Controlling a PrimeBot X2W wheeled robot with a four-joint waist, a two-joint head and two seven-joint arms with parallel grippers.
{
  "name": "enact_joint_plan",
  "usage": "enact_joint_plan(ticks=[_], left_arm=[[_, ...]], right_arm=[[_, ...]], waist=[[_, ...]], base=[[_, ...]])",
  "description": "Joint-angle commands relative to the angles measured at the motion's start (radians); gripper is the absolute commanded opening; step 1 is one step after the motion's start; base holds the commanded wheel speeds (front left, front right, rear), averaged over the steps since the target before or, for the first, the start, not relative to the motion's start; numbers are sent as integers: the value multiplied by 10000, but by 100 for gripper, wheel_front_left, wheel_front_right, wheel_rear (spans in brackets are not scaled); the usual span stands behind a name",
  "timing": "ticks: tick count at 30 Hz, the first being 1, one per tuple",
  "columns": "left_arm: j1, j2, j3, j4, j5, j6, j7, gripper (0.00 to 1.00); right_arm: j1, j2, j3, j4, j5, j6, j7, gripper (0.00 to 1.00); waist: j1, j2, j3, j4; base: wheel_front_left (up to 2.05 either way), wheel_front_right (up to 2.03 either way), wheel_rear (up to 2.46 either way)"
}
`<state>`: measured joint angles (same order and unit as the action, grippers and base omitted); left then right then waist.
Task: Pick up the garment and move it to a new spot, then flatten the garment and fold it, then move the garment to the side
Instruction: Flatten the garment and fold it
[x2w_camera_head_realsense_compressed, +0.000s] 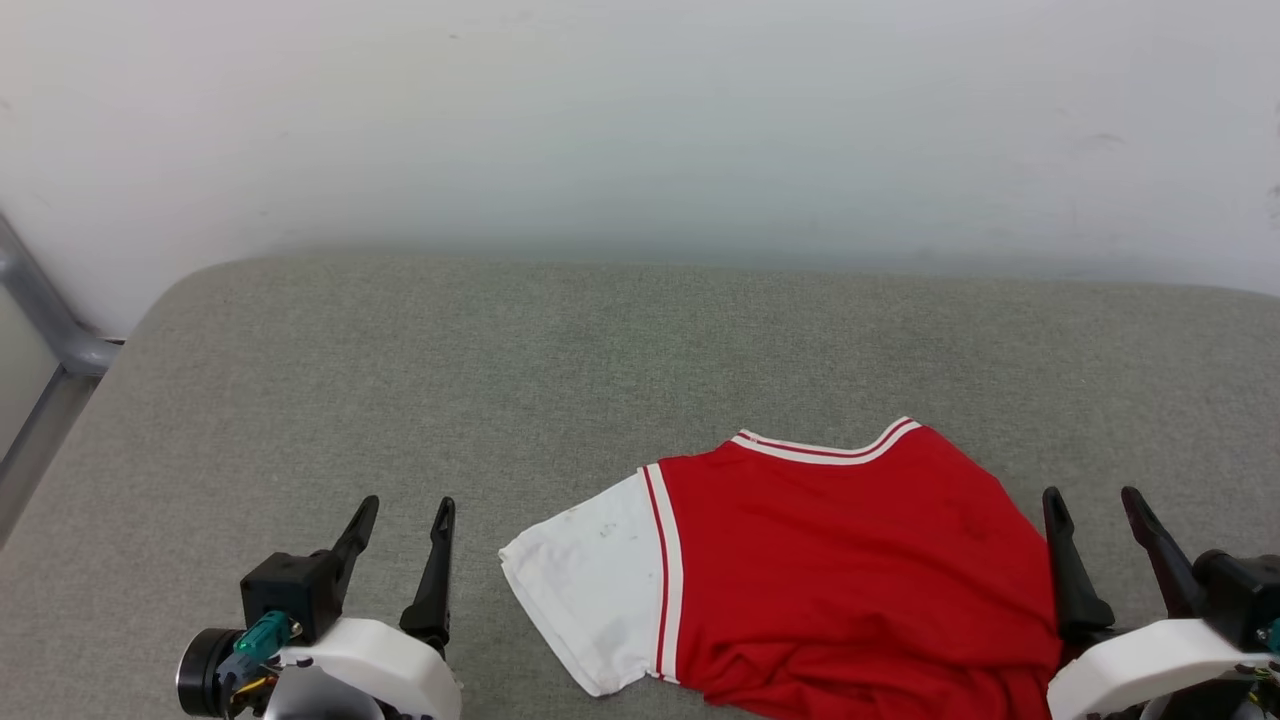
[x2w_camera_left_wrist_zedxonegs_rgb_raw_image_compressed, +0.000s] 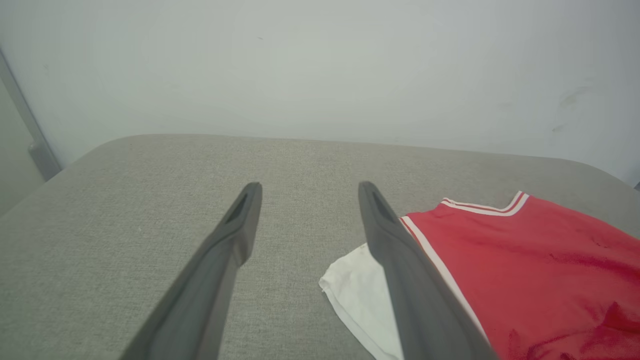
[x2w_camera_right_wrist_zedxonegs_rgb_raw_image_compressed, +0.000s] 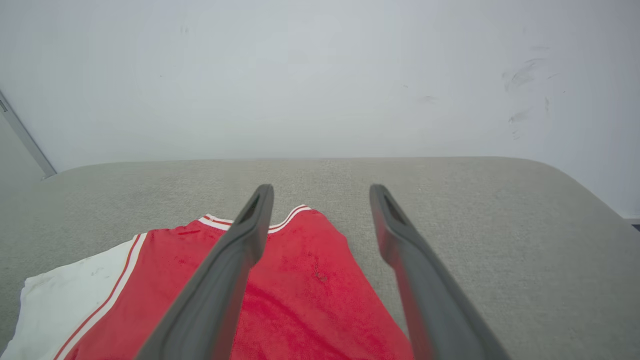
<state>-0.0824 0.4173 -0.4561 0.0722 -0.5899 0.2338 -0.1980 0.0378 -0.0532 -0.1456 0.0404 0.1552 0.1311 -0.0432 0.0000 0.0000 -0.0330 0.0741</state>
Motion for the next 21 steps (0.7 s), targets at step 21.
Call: enact_joint_plan(ticks=[21], left_arm=[[-2163, 523, -985, 2240, -1460, -1654, 4674, 100]], right_arm=[[628, 33, 1074, -2098, 385, -7, 745, 100]], waist=[[0, 0, 1063, -896]], base=[[0, 0, 0]])
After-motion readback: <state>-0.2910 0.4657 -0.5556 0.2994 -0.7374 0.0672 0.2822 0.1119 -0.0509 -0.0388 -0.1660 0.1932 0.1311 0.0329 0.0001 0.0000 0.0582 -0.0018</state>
